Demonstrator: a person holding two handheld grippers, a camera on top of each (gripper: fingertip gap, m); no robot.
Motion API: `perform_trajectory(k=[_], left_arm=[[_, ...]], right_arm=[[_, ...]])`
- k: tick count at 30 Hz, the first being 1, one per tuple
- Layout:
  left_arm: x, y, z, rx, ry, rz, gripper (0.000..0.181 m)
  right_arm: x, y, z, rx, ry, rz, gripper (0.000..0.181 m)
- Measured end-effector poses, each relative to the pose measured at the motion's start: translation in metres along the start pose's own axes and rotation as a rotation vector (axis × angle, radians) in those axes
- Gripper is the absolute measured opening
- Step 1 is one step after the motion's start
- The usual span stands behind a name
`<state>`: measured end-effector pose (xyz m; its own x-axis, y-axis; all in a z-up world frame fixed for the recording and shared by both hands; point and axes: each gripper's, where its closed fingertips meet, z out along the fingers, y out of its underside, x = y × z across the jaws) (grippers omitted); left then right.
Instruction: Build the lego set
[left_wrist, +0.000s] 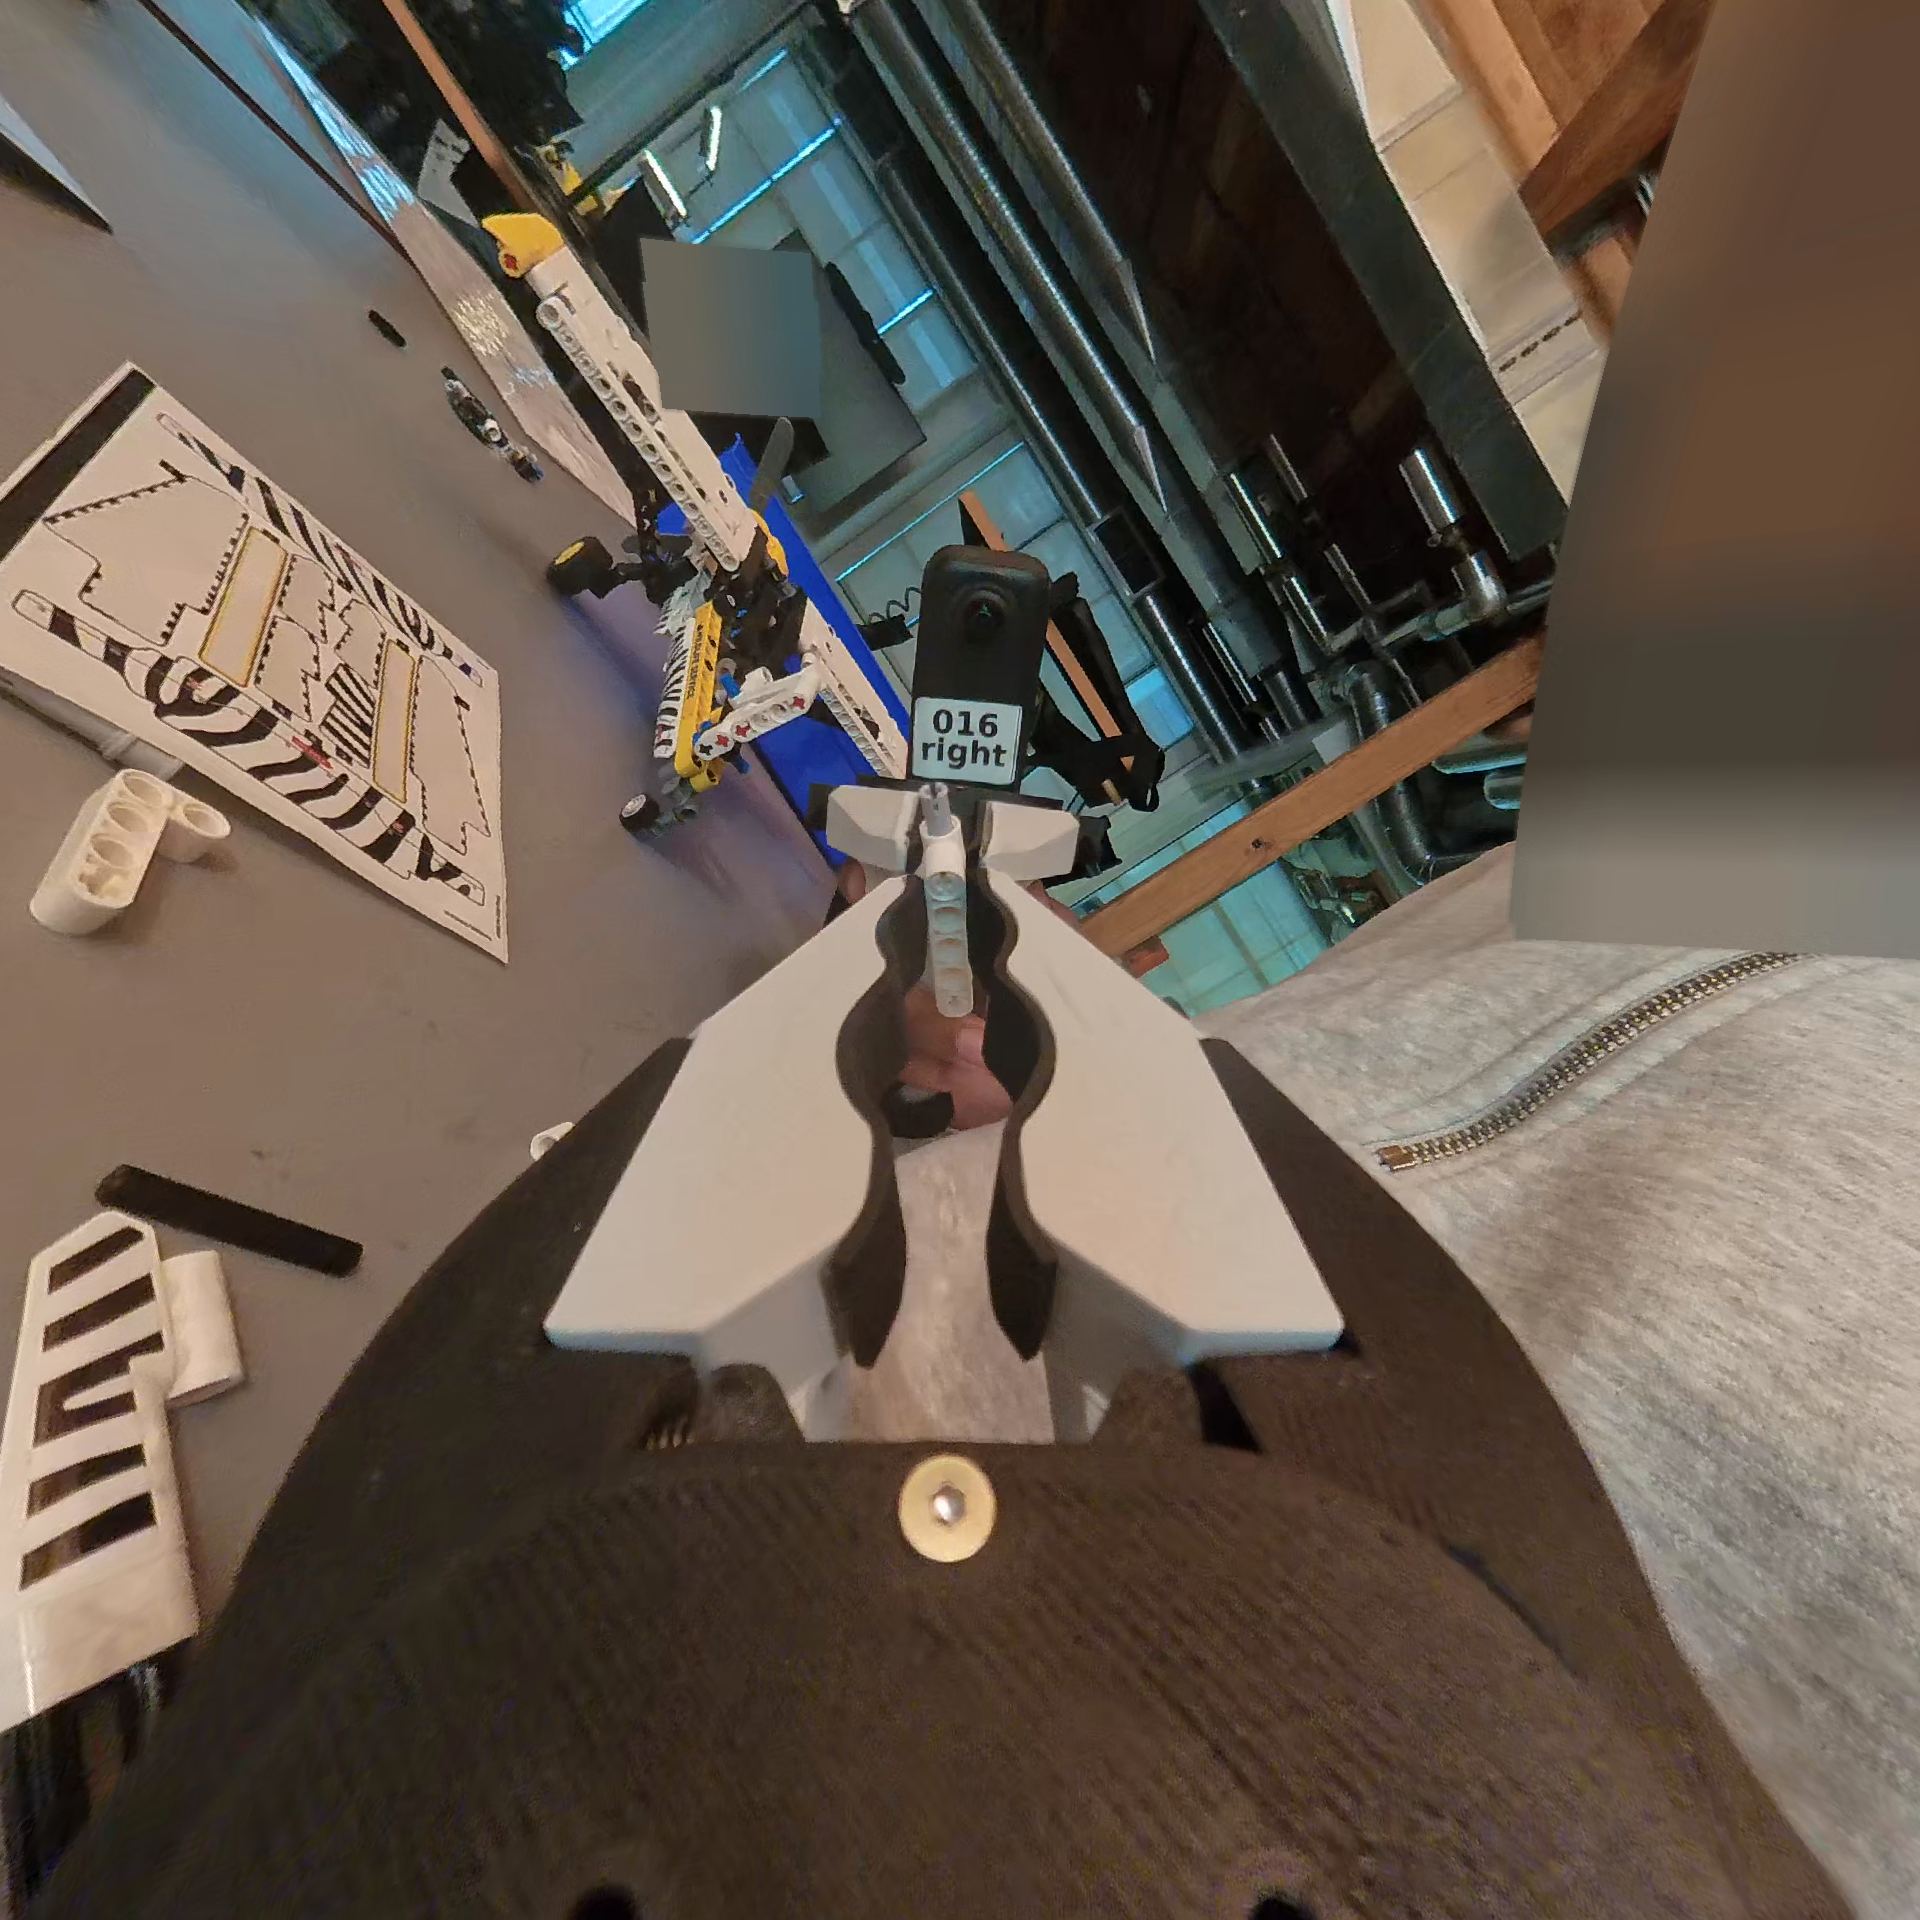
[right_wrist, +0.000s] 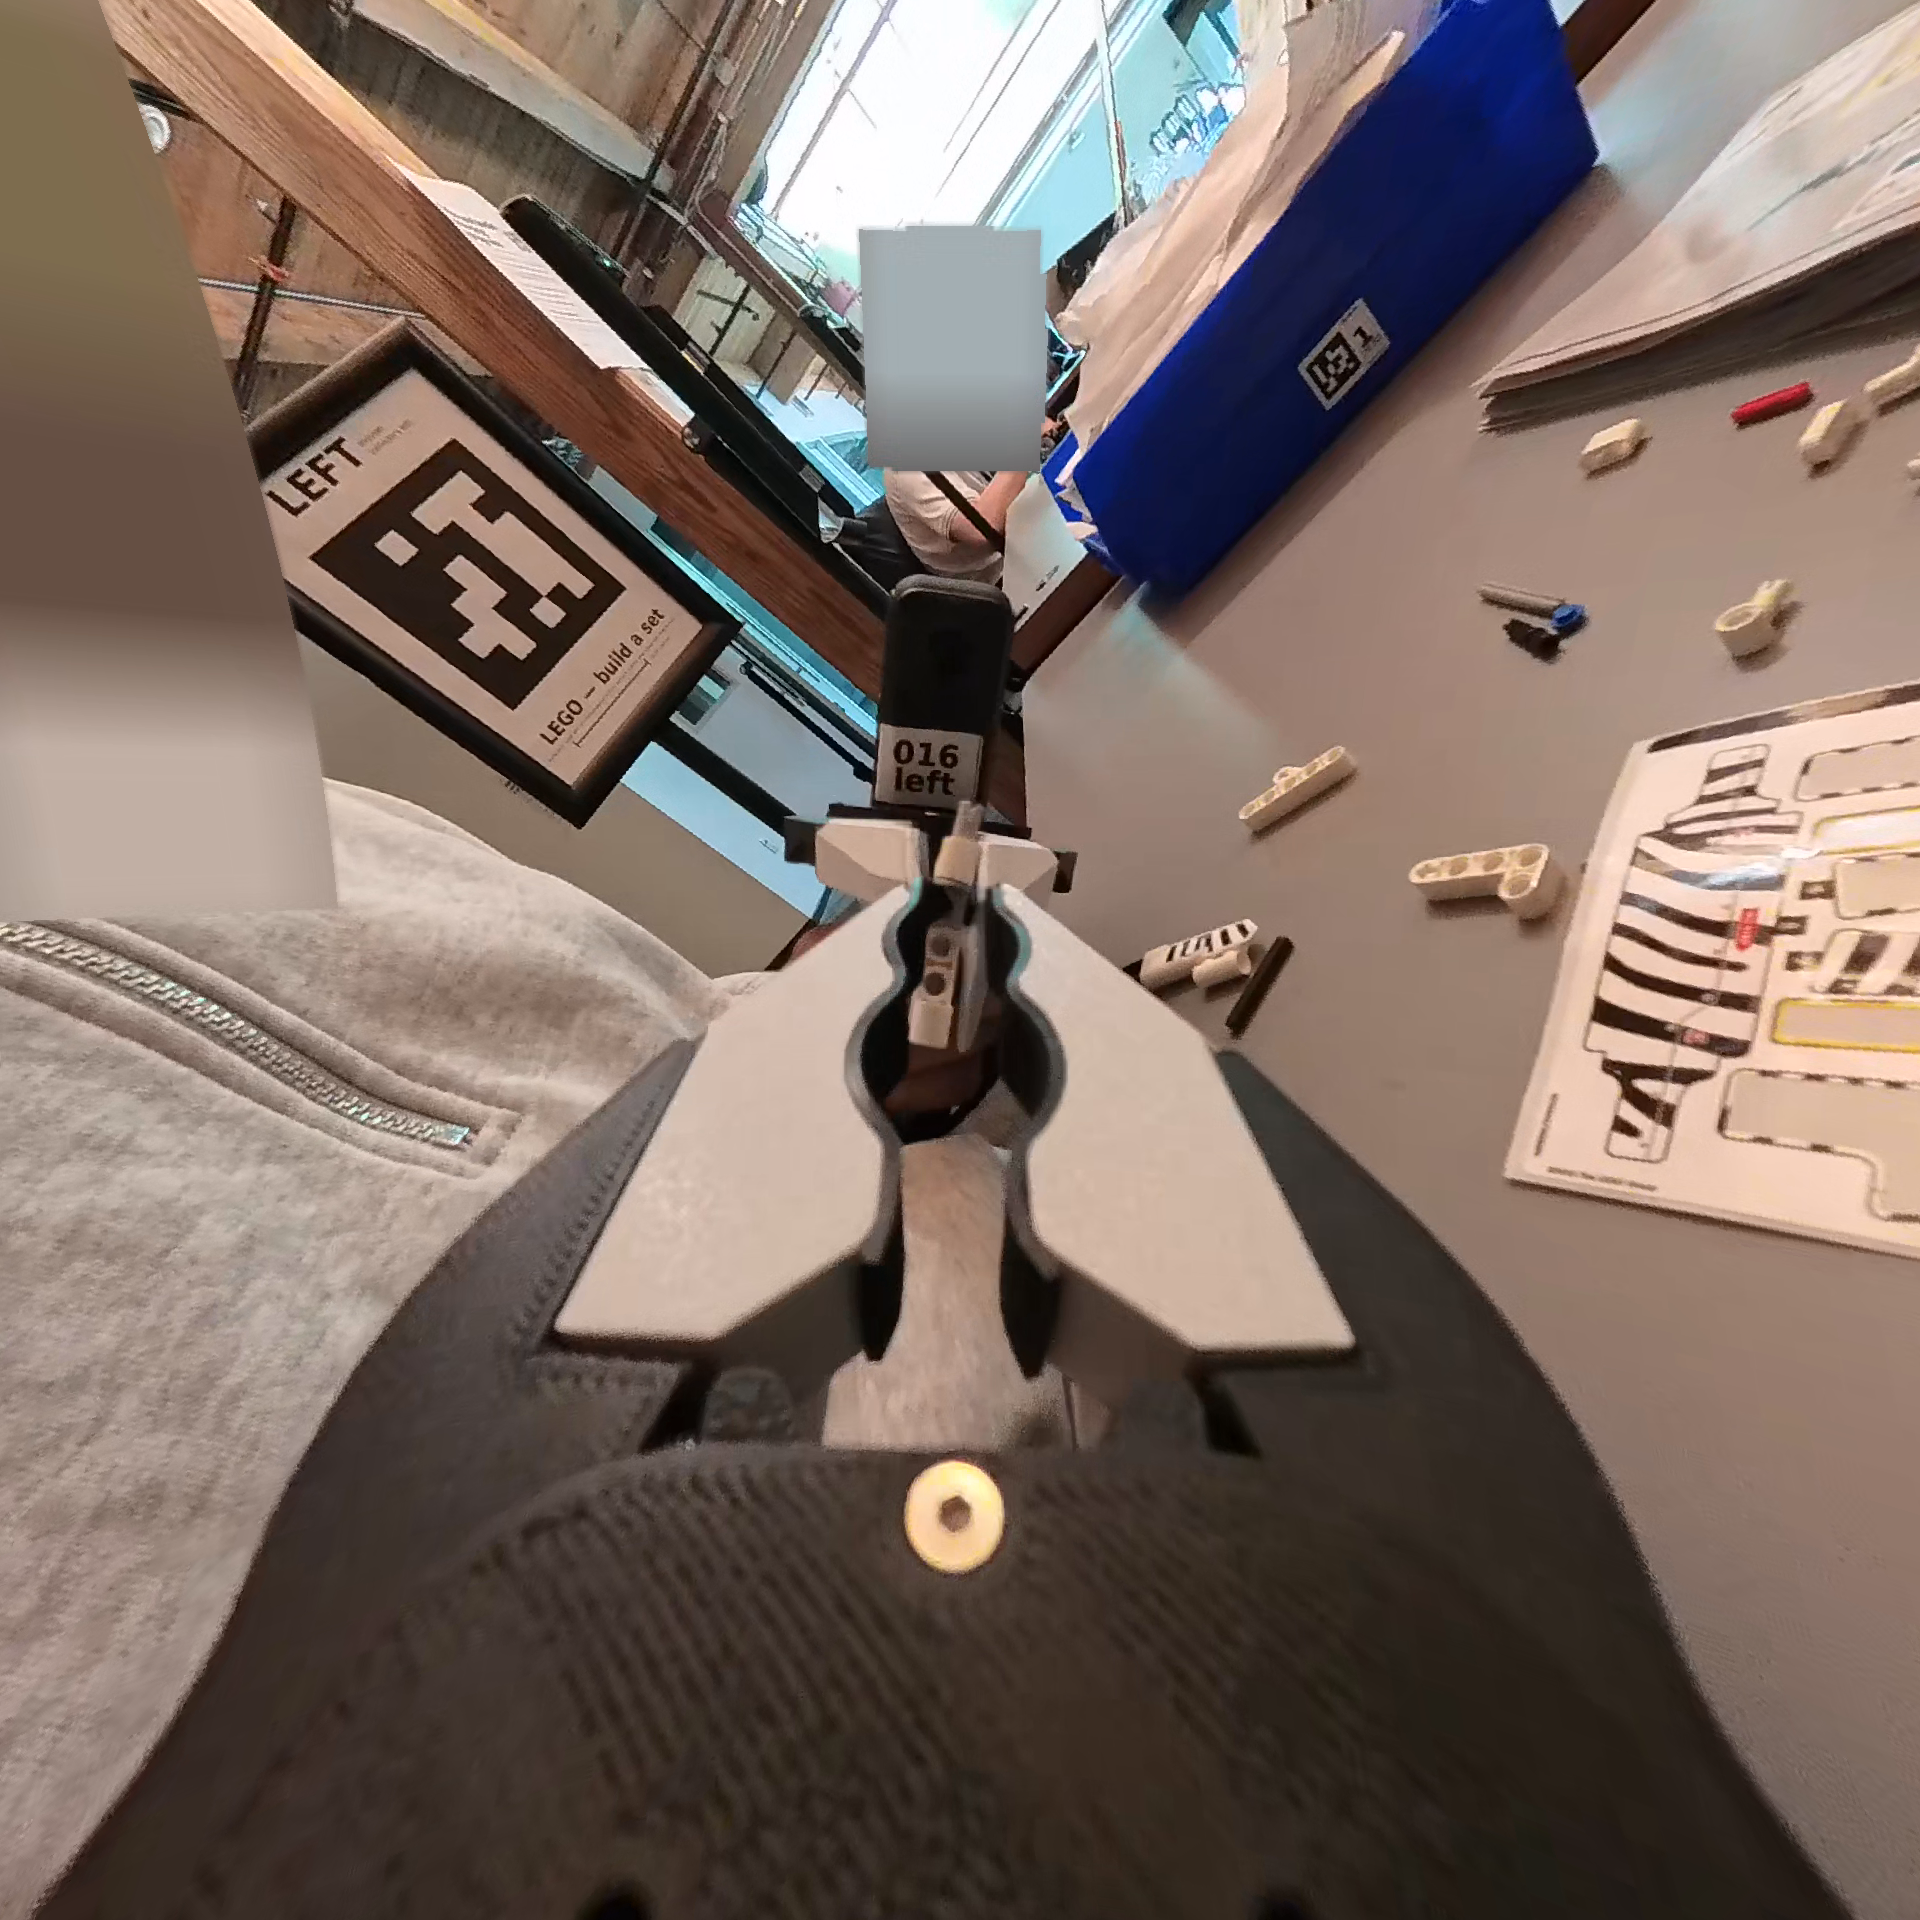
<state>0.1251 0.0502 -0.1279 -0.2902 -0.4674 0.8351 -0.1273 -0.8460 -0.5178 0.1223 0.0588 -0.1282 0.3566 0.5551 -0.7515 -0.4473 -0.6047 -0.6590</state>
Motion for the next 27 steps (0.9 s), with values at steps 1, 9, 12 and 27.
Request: perform_trajectory(k=[1,9,12,27], left_arm=[[-0.001,0.001,0.0,-0.005,-0.007,0.004,0.006],[-0.005,0.0,0.0,-0.003,-0.046,0.033,0.006],[-0.007,-0.006,0.001,0.011,-0.048,0.034,0.006],[-0.006,-0.042,-0.001,0.09,0.052,-0.056,0.006]], right_arm=[[0.001,0.001,-0.001,-0.005,0.003,0.003,0.009],[0.001,0.002,0.001,0.01,-0.067,0.101,0.007],[0.004,-0.003,0.003,0.02,-0.091,0.122,0.007],[0.006,-0.035,0.018,0.031,-0.016,-0.083,0.007]])
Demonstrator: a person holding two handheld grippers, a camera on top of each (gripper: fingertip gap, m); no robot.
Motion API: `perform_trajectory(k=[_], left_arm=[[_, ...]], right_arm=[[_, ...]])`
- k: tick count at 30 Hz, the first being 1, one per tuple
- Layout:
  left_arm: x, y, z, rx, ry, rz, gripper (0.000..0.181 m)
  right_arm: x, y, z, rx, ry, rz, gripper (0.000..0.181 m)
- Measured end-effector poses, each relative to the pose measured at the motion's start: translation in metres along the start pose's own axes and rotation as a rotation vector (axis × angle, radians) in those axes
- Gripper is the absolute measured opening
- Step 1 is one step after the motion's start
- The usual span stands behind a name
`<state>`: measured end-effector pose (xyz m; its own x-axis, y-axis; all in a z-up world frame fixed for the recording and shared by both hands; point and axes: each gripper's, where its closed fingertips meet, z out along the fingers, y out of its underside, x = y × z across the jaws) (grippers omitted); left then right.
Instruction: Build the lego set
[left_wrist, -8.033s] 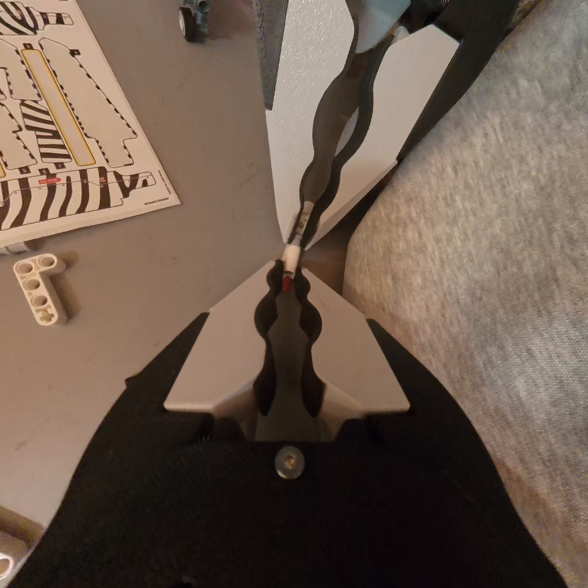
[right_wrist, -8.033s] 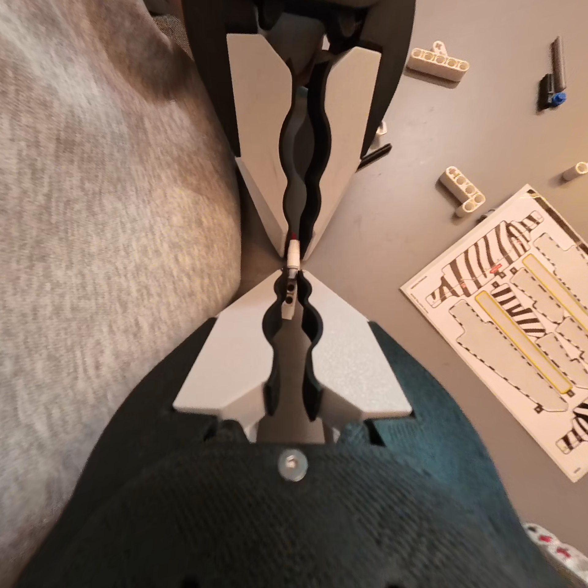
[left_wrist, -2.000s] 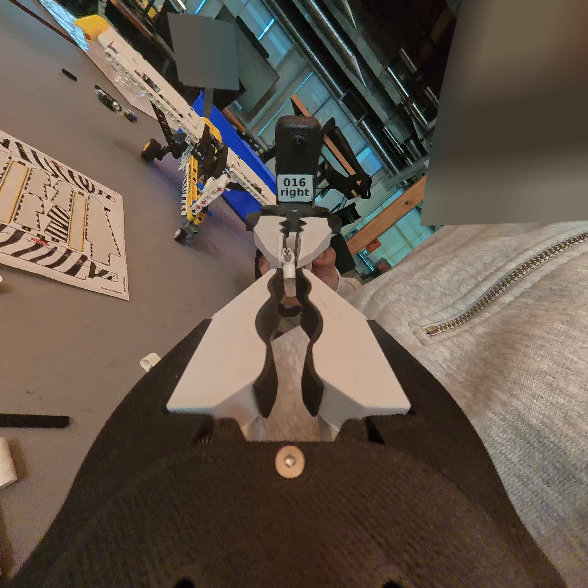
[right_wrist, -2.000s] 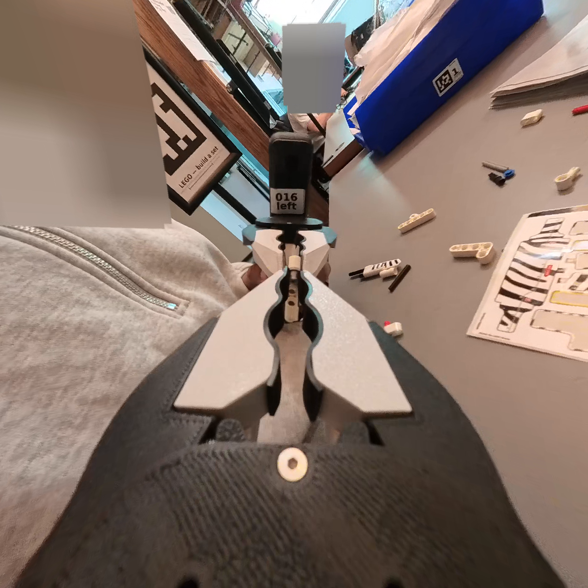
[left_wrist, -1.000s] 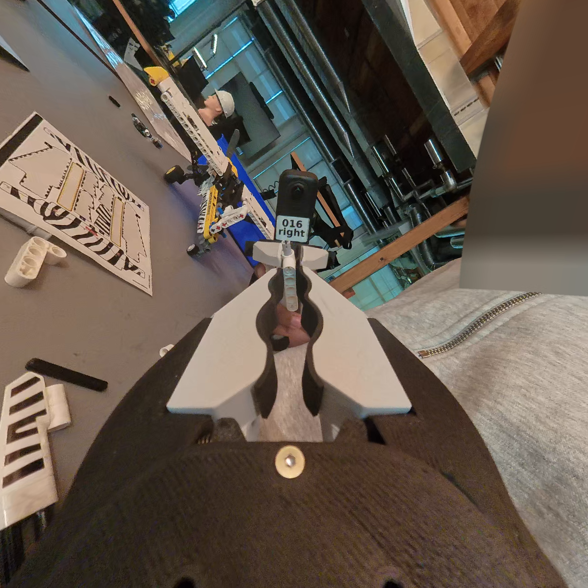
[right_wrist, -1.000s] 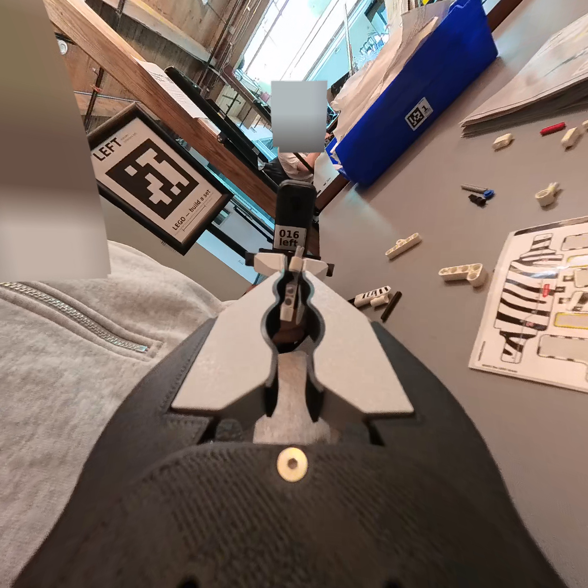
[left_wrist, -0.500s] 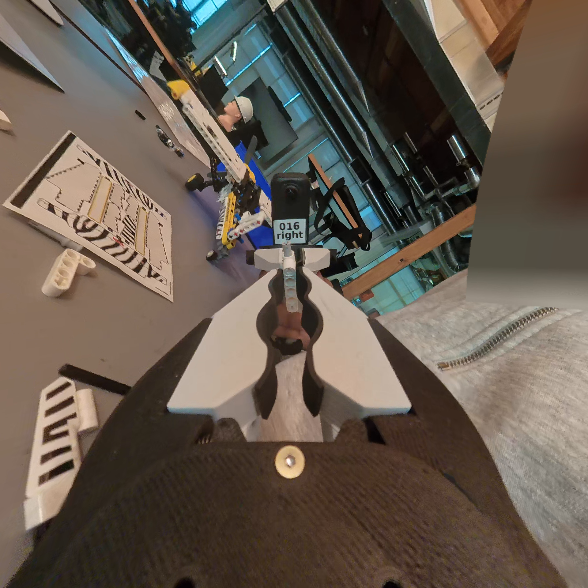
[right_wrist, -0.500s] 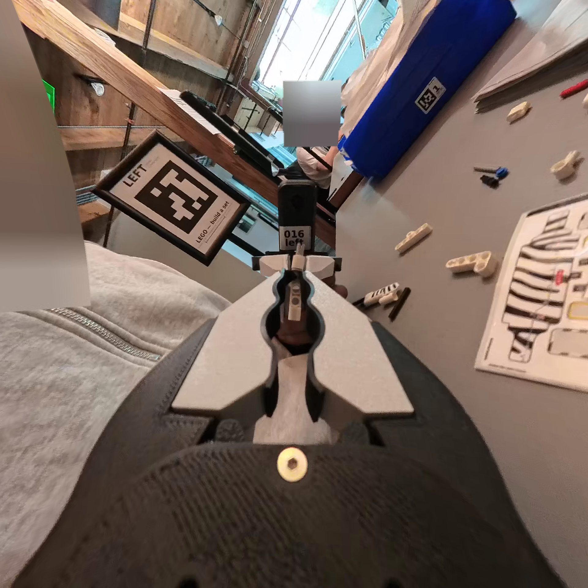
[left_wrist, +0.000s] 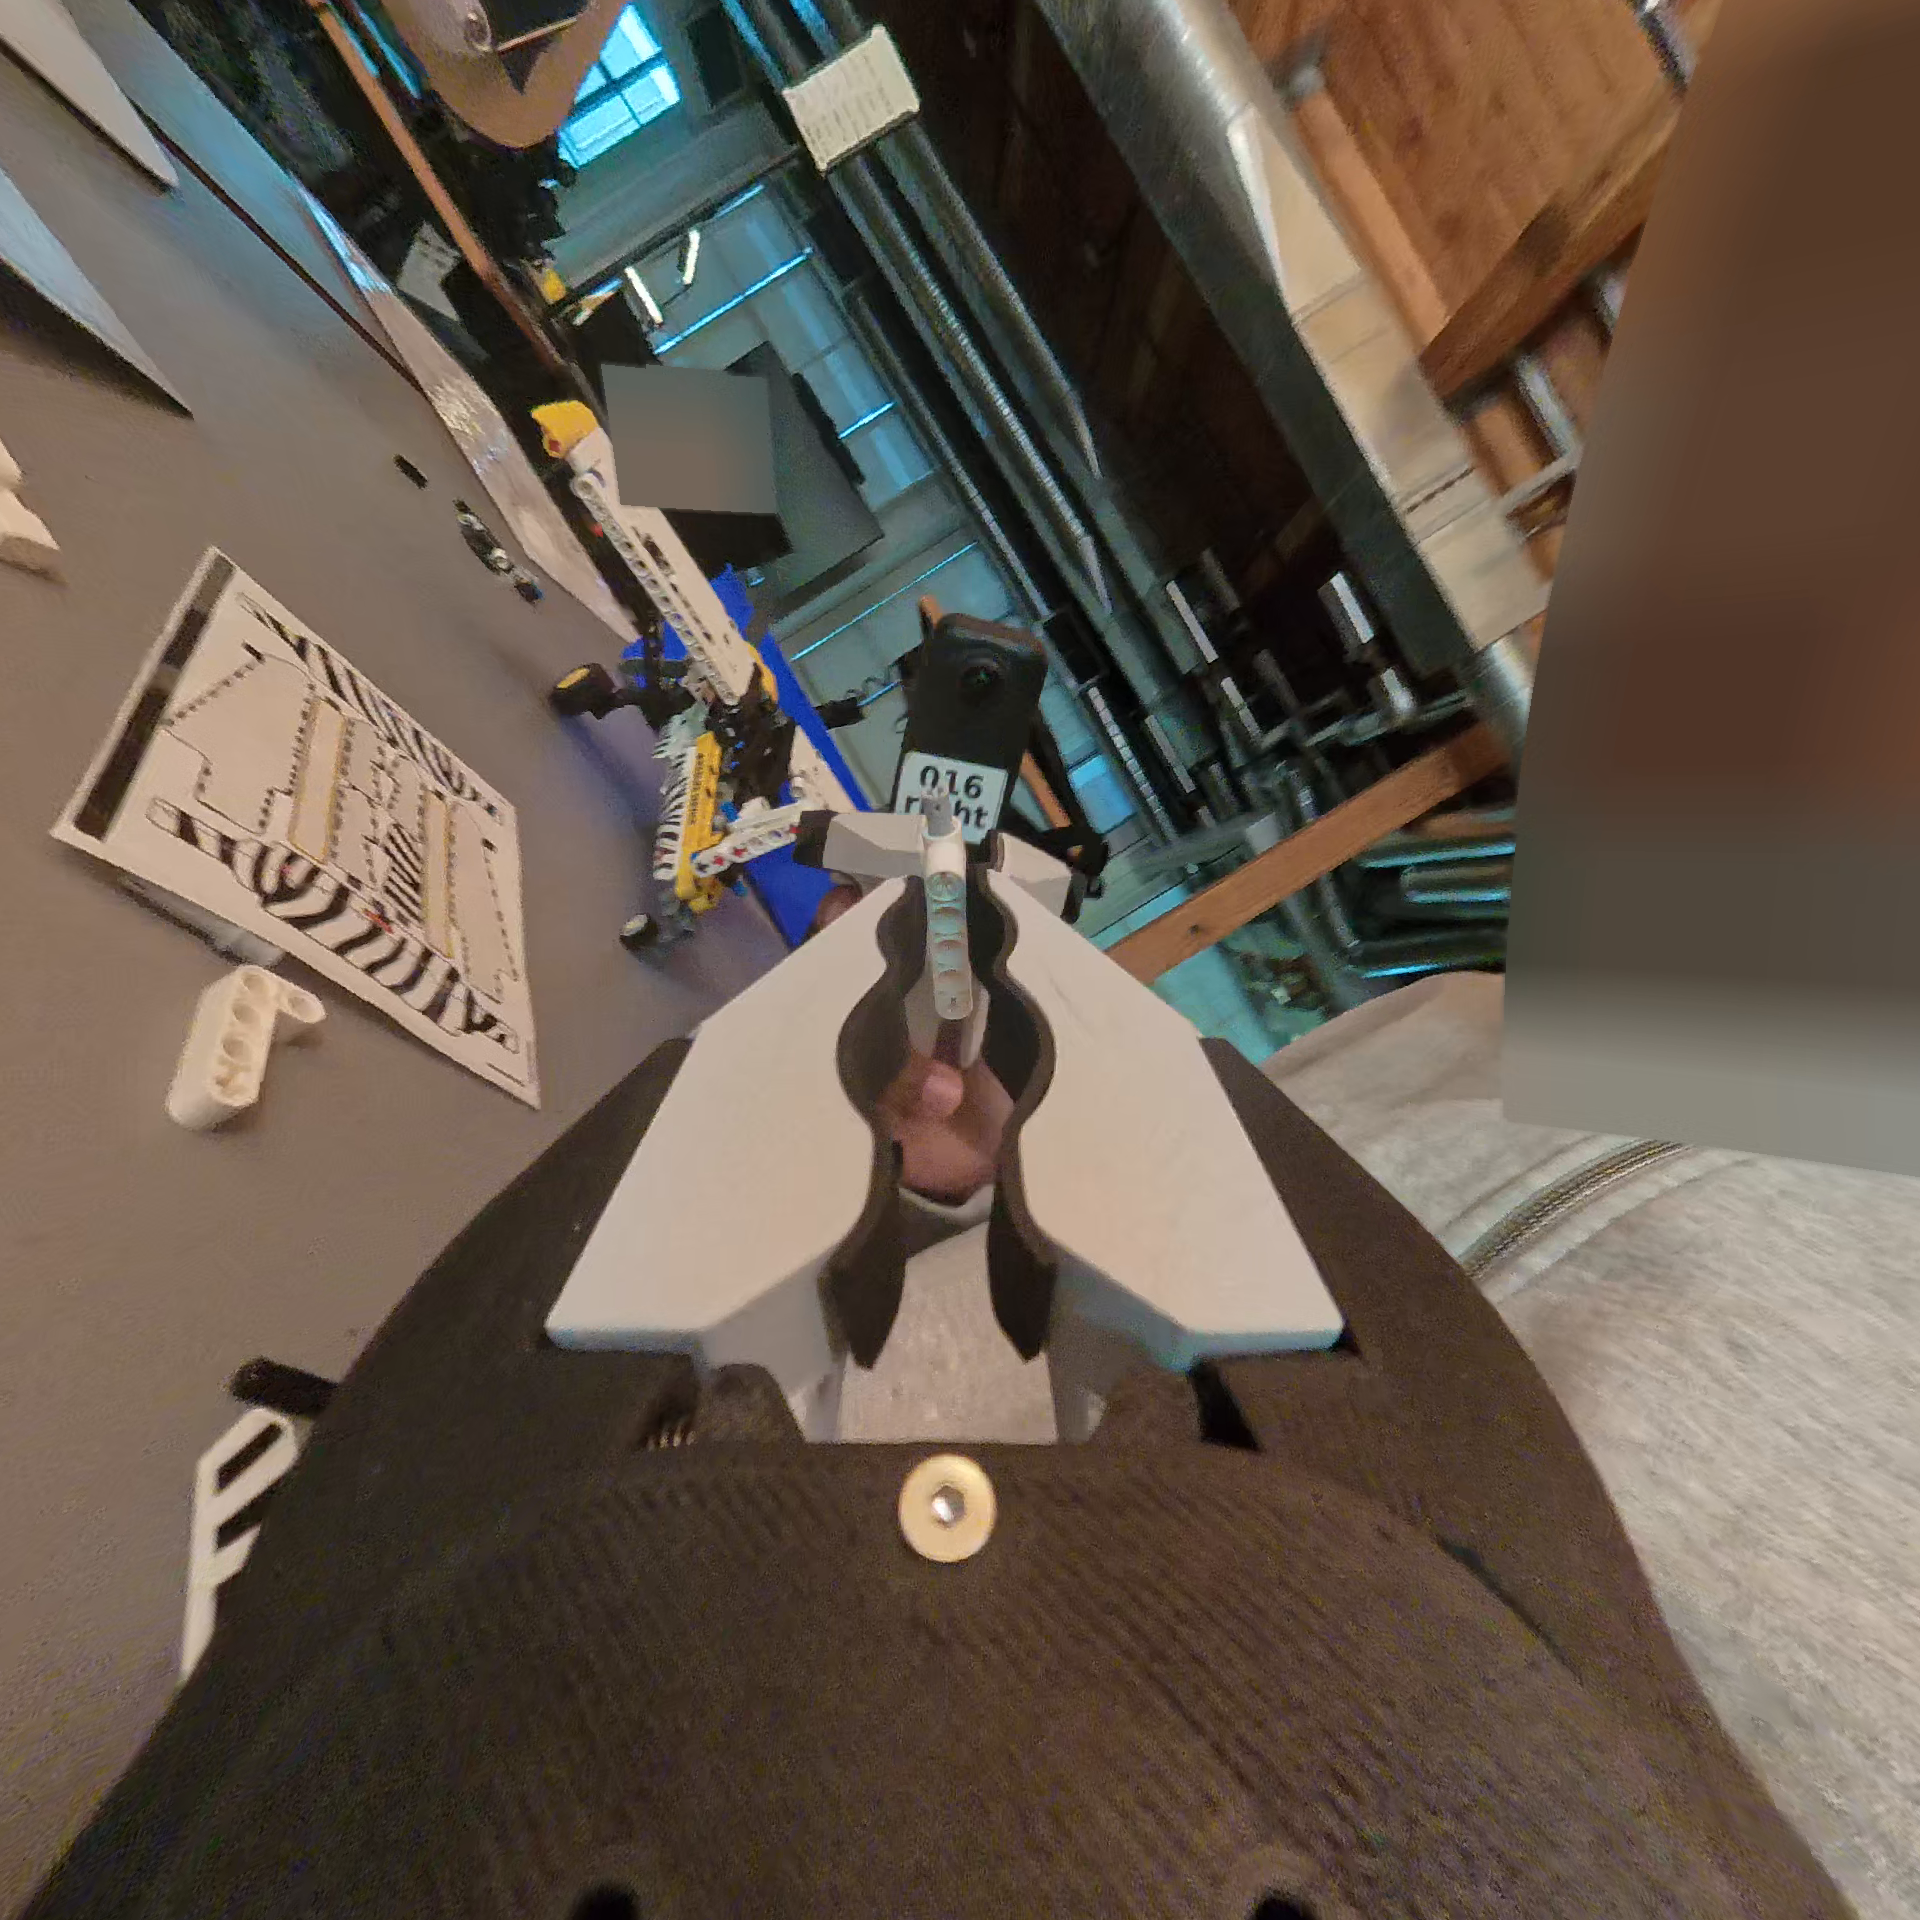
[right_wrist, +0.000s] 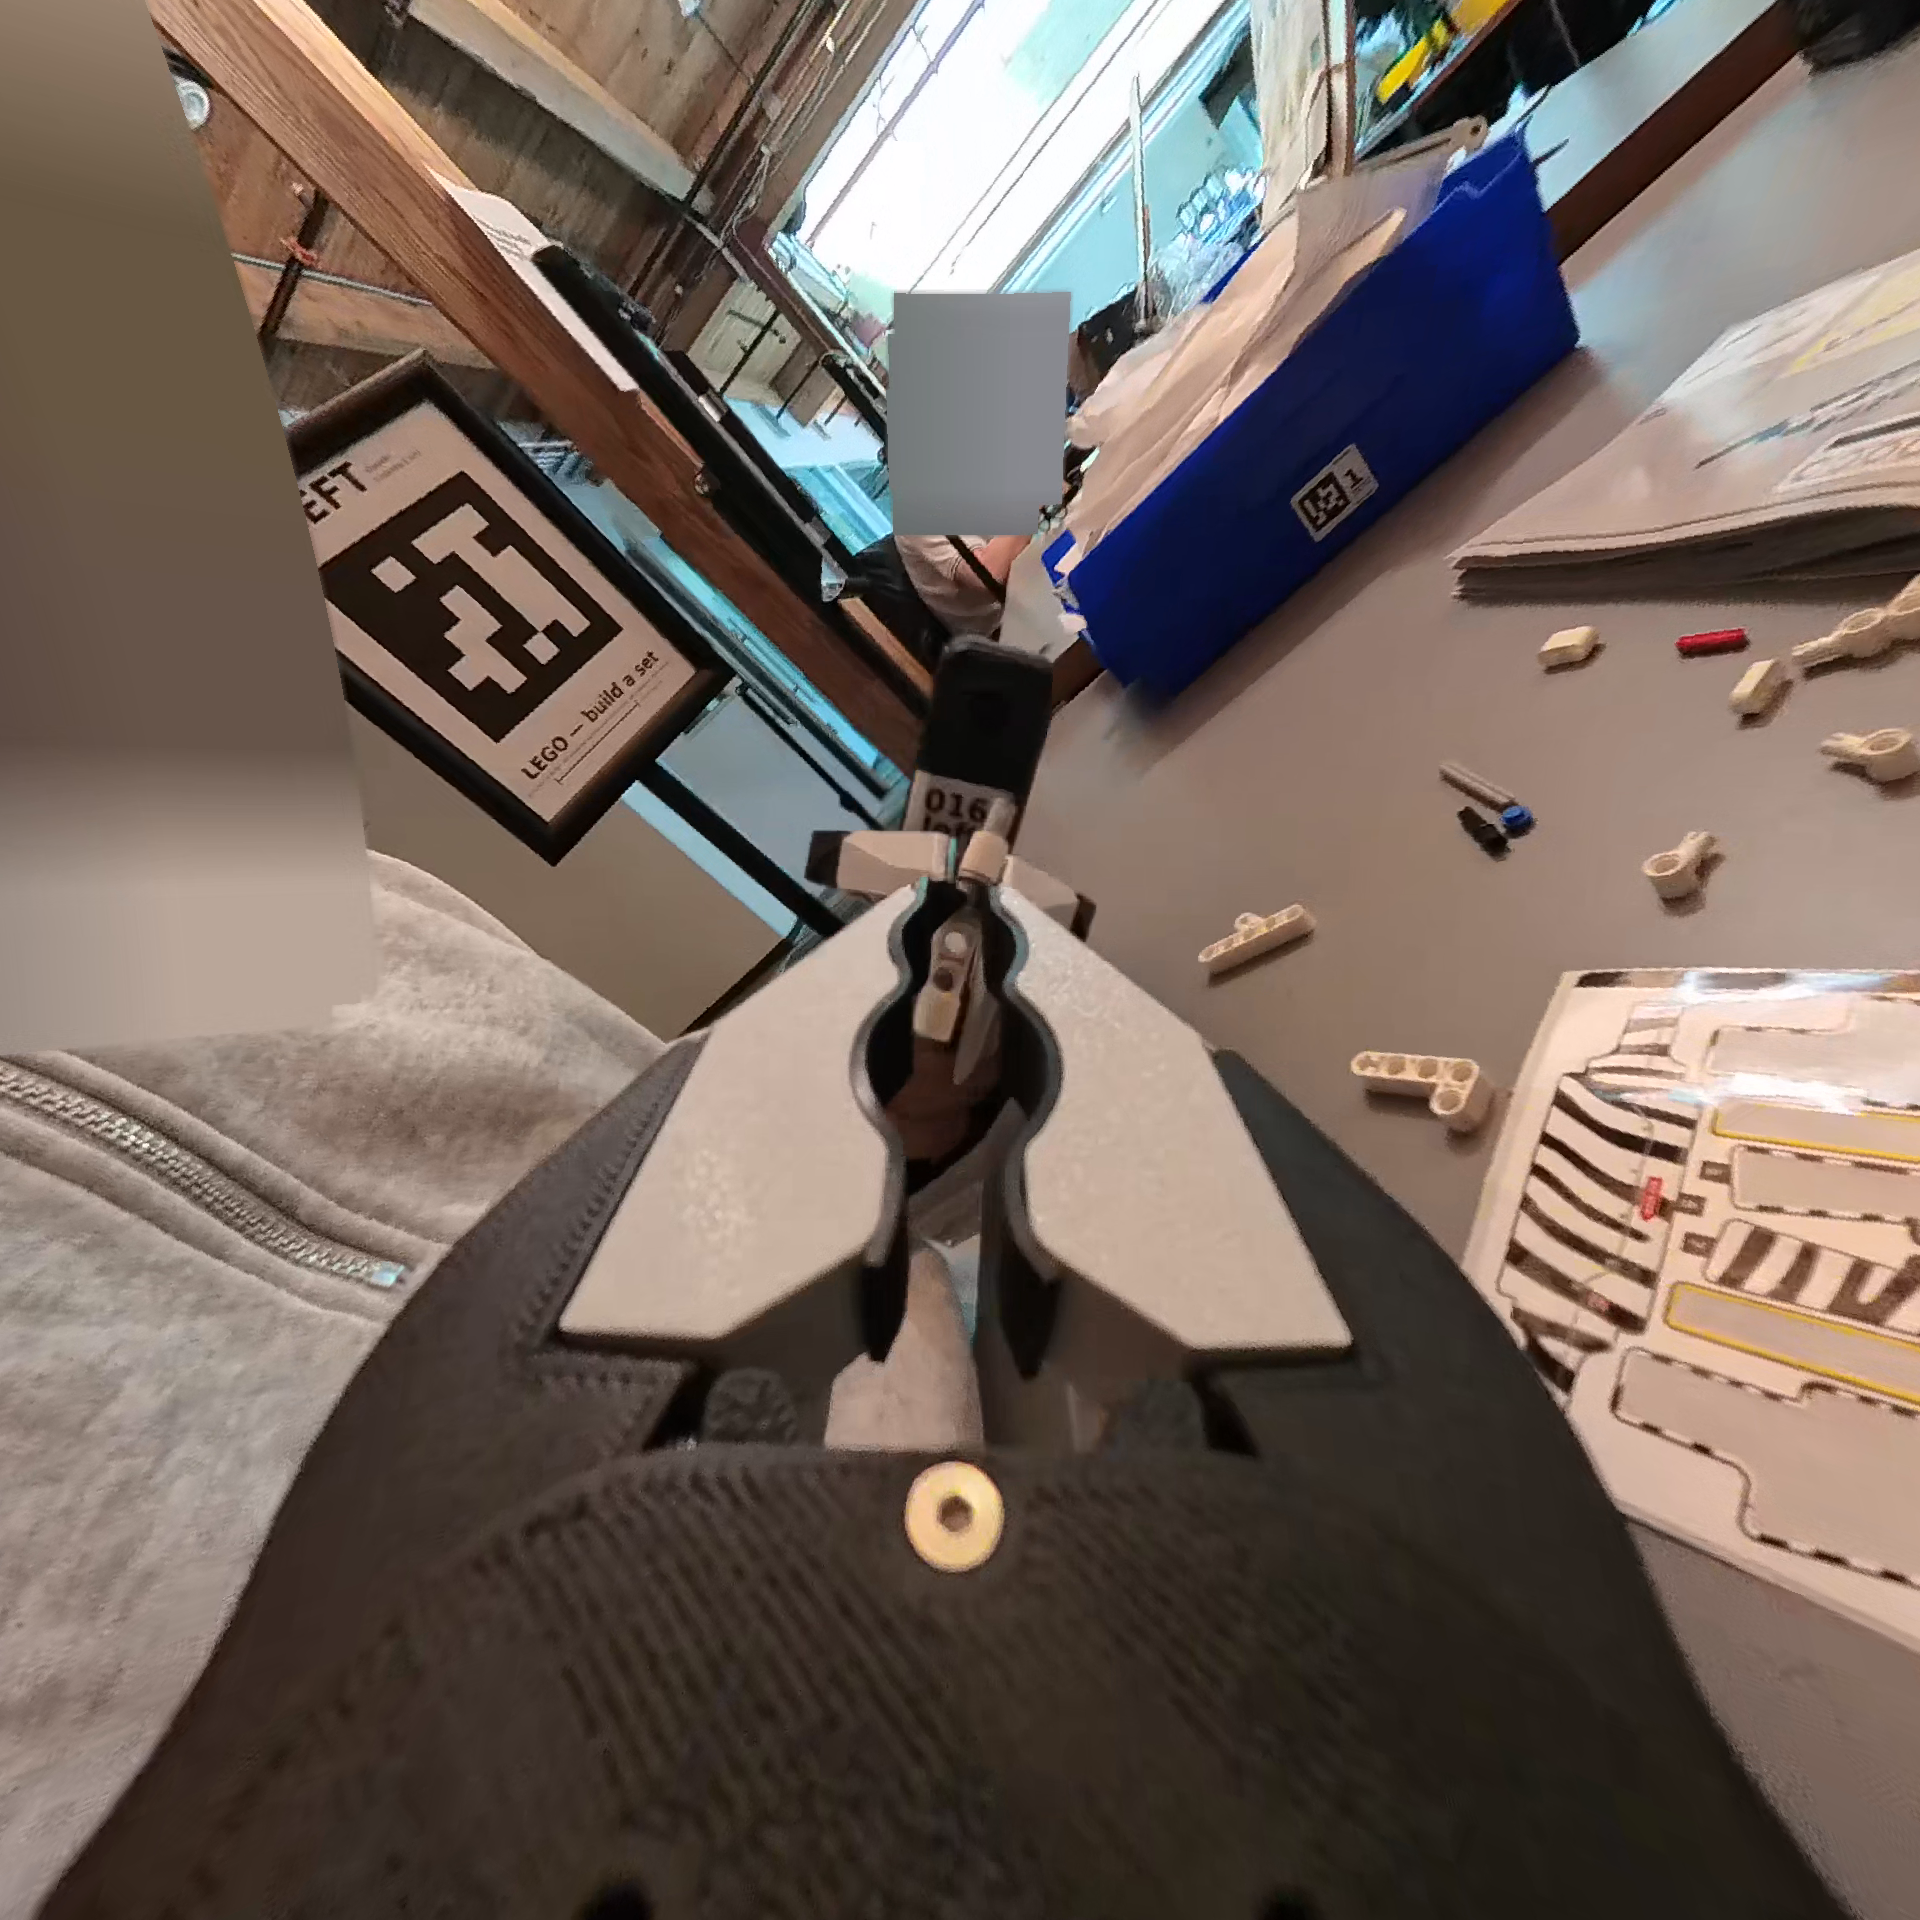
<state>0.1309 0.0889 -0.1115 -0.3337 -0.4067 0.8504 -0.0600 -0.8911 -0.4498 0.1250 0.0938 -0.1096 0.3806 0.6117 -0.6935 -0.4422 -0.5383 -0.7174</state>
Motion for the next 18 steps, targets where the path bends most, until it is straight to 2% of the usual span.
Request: perform_trajectory(k=[4,9,16,18], left_arm=[[0.0019,-0.0049,-0.0011,0.049,0.063,-0.093,0.006],[0.0012,-0.0024,0.0008,0.03,0.051,-0.087,0.006],[0.0008,0.0025,-0.0008,0.017,0.053,-0.106,0.006],[0.0017,0.0024,-0.0022,0.023,0.07,-0.123,0.005]], right_arm=[[0.0014,-0.0001,-0.0042,0.023,0.04,-0.037,0.015],[0.0011,0.0009,-0.003,0.006,0.087,-0.099,0.02],[0.0,0.0048,0.001,-0.021,0.092,-0.135,0.012],[-0.0018,0.0056,0.0003,-0.028,0.078,-0.131,0.004]])
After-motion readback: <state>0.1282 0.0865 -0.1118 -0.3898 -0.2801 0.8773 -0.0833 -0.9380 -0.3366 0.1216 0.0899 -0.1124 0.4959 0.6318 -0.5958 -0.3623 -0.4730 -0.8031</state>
